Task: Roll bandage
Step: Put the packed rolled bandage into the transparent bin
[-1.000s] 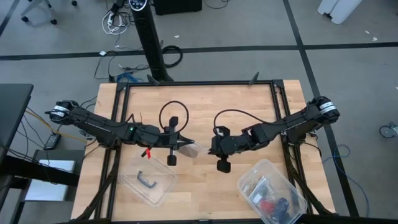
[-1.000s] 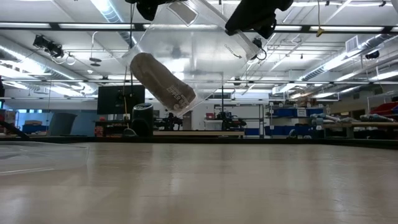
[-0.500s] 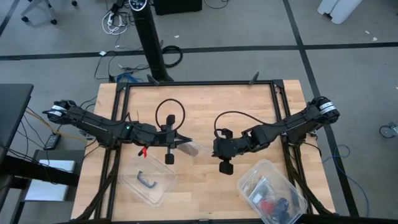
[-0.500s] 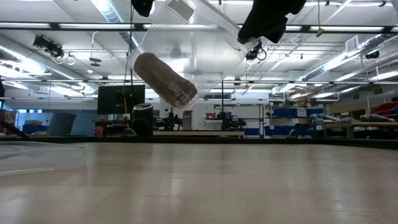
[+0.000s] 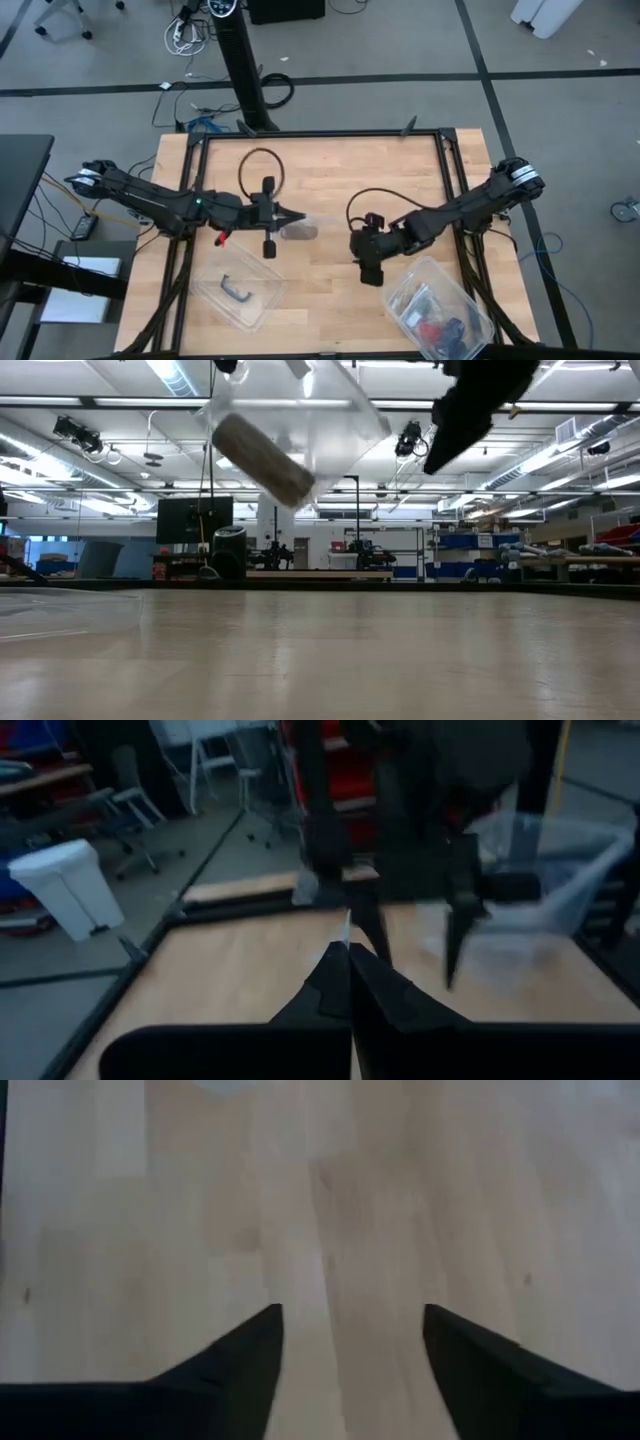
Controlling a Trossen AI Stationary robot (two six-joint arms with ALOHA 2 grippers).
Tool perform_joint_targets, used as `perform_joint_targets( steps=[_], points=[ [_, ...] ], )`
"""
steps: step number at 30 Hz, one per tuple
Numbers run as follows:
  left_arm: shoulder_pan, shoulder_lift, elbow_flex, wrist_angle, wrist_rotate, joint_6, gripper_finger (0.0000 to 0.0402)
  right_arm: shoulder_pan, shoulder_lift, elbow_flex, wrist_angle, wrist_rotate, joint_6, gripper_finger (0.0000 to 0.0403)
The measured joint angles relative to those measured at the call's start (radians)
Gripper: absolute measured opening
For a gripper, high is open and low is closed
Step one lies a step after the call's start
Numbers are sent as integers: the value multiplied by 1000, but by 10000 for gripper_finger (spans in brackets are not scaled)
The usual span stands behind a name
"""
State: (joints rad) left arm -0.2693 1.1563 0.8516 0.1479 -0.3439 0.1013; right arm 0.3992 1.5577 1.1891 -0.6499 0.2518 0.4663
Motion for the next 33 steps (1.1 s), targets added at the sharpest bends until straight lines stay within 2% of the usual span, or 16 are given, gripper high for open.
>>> perform_joint_targets(
  steps=[3, 7, 9, 13, 20, 23, 25, 30, 33],
  points=[
    [-2, -7, 1, 5, 4, -2, 0, 3, -17, 7, 0, 3, 2, 266],
    [-13, 0, -18, -6, 20, -8, 0, 16, -28, 34, -15, 86, -16, 281],
    [-14, -2, -32, 12, 26, -23, 0, 32, -35, 56, -9, 142, -39, 280],
    [-14, 12, -56, 67, 109, -28, 0, 51, -38, 105, 19, 277, -128, 272],
    [-20, 64, -56, 162, 152, -8, 0, 1, -34, 116, 221, 252, -305, 243],
    [-20, 67, -56, 191, 152, -2, 0, -24, -21, 116, 233, 197, -327, 215],
    [-19, 67, -56, 211, 152, 7, 0, -32, -9, 116, 247, 177, -344, 180],
    [-19, 67, -56, 246, 134, 31, 0, -31, -3, 116, 262, 160, -398, 30],
    [-18, 67, -56, 237, 123, 31, 0, -14, -11, 128, 244, 163, -401, 10]
  ],
)
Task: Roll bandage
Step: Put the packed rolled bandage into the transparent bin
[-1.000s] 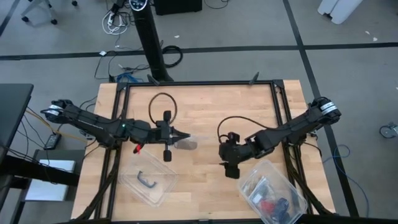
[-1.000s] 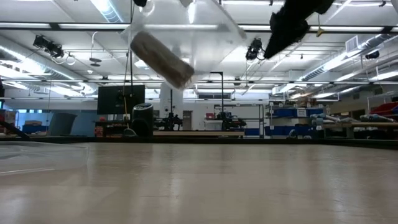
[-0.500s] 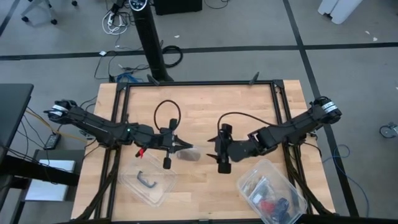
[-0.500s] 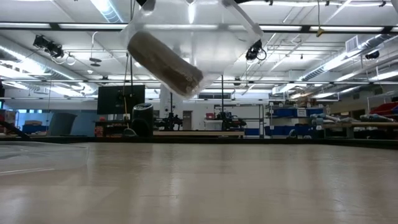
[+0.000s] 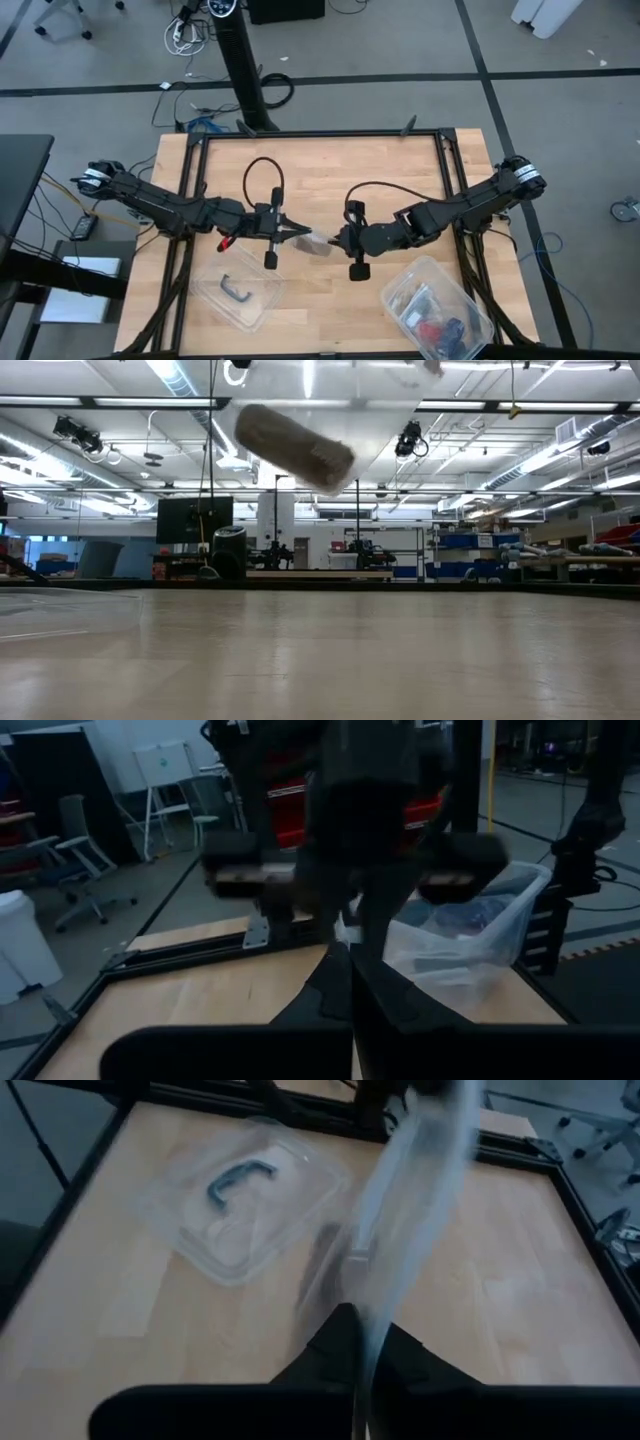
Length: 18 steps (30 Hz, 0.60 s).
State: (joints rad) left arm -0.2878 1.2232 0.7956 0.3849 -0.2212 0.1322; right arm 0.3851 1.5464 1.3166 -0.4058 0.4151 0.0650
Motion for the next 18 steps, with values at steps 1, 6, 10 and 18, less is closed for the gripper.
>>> perform_joint_targets(
  steps=[1, 6, 10, 18],
  points=[
    [0, 0, 0, -1, -9, 0, 0, 6, -1, 18, -19, 0, 4, 6],
    [-3, 0, 0, 4, -21, 7, 10, 48, -2, 132, -167, 32, 32, 2],
    [-12, -1, 0, 11, -21, 21, 41, 79, -3, 244, -313, 37, 70, 1],
    [-32, -11, 0, 16, -21, 21, 123, 135, -4, 457, -565, 13, 222, 1]
  ],
)
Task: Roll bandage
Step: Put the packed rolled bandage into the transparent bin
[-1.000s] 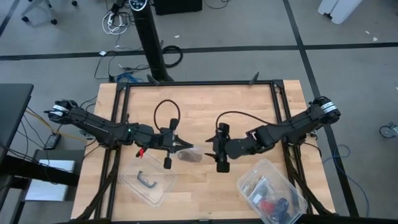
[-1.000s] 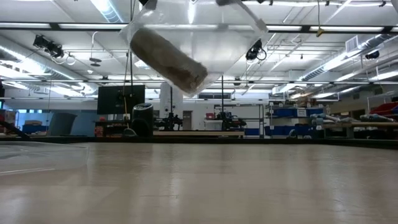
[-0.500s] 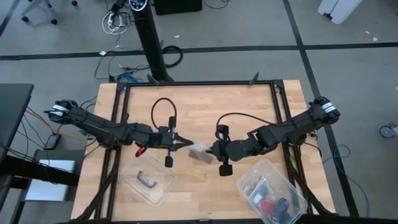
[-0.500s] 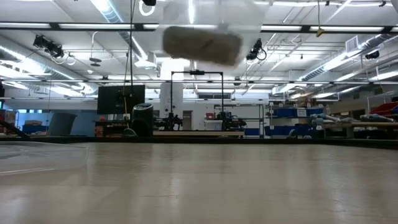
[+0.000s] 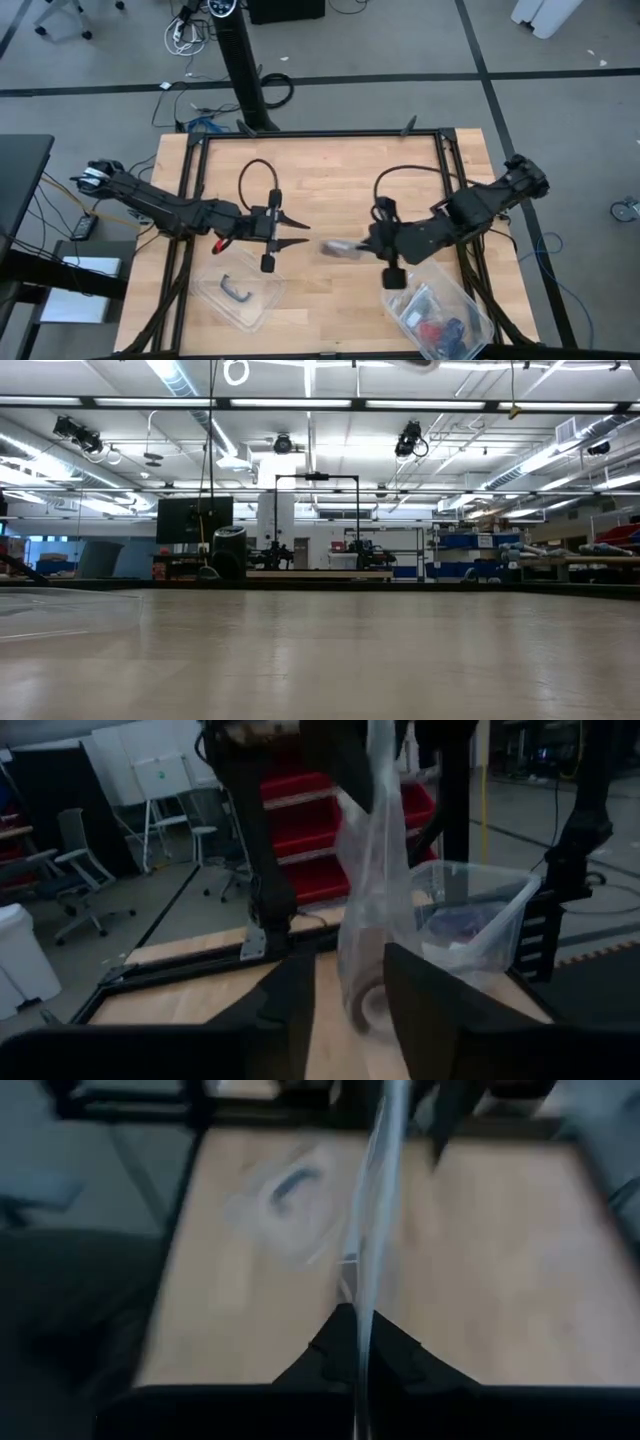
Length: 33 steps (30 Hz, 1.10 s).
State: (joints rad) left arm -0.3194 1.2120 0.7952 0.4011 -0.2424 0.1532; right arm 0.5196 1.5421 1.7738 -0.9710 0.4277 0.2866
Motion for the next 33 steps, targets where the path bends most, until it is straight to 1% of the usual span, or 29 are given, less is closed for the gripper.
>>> perform_joint_targets(
  steps=[1, 4, 6, 8, 11, 14, 17, 22, 28, 31, 33],
  points=[
    [-3, -6, 0, 5, 0, 0, 131, 7, 0, 25, -45, -29, 39, 1],
    [-9, -33, 0, 6, 0, 0, 152, 37, 0, 99, -156, -176, 159, 0],
    [-10, -50, 0, 3, 0, 0, 161, 73, -1, 143, -216, -239, 229, 0],
    [-10, -64, 0, 0, 0, 0, 167, 113, -1, 182, -279, -275, 305, 0],
    [-10, -70, 0, -12, 0, 0, 171, 171, -2, 219, -396, -321, 466, 0],
    [-10, -70, 0, -27, 0, 0, 171, 225, -1, 222, -471, -389, 615, 0],
    [-10, -70, 0, -30, 0, 0, 171, 269, 1, 203, -525, -404, 746, 0],
    [-10, -70, 0, -31, 0, -3, 171, 323, 5, 125, -518, -448, 880, 0],
    [-10, -70, 0, -34, 0, -7, 171, 377, 4, 60, -425, -604, 1050, 0],
    [-10, -70, 0, -34, 0, -8, 171, 390, 3, 35, -407, -654, 1063, 0],
    [-10, -70, 0, -34, 0, -8, 172, 384, 3, 7, -415, -694, 1027, 0]
  ],
)
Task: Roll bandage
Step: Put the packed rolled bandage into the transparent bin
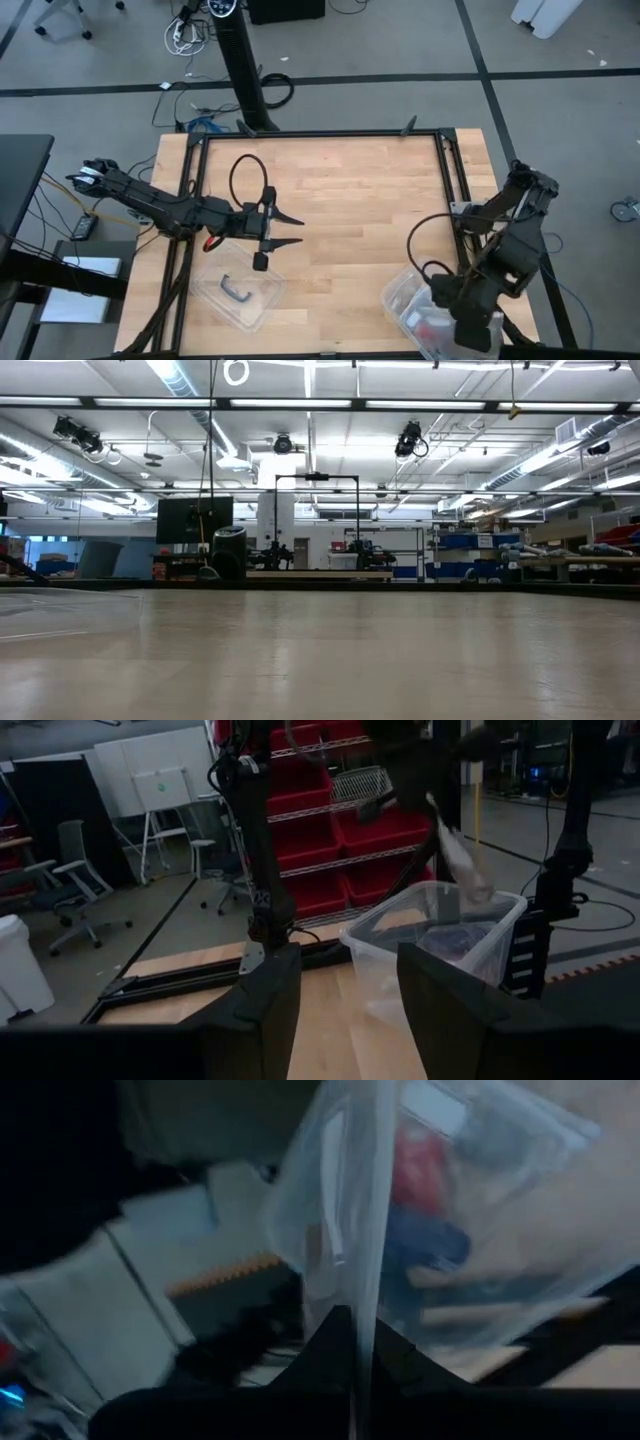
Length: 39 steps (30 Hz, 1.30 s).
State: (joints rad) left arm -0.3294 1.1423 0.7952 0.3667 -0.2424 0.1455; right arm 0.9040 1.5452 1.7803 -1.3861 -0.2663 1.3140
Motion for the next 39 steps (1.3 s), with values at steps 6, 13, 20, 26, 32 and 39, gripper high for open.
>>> perform_joint_targets(
  steps=[6, 13, 20, 26, 32, 39],
  points=[
    [0, 1, 0, -26, 7, -3, 171, -83, 0, -155, 38, -106, -221, 0],
    [0, 1, 0, -26, 9, -8, 171, -170, 1, -302, 110, -209, -396, 0],
    [0, 1, 0, -62, -3, -10, 170, -231, 1, -320, 152, -37, -532, 0],
    [-3, 1, 0, -151, -53, -24, 170, -344, 6, -518, 291, 43, -662, 0],
    [-13, -4, 0, -169, -61, -24, 170, -418, 6, -637, 402, 303, -752, 0],
    [-13, -31, 0, -190, -93, -21, 169, -512, 6, -643, 545, 568, -988, 0]
  ],
)
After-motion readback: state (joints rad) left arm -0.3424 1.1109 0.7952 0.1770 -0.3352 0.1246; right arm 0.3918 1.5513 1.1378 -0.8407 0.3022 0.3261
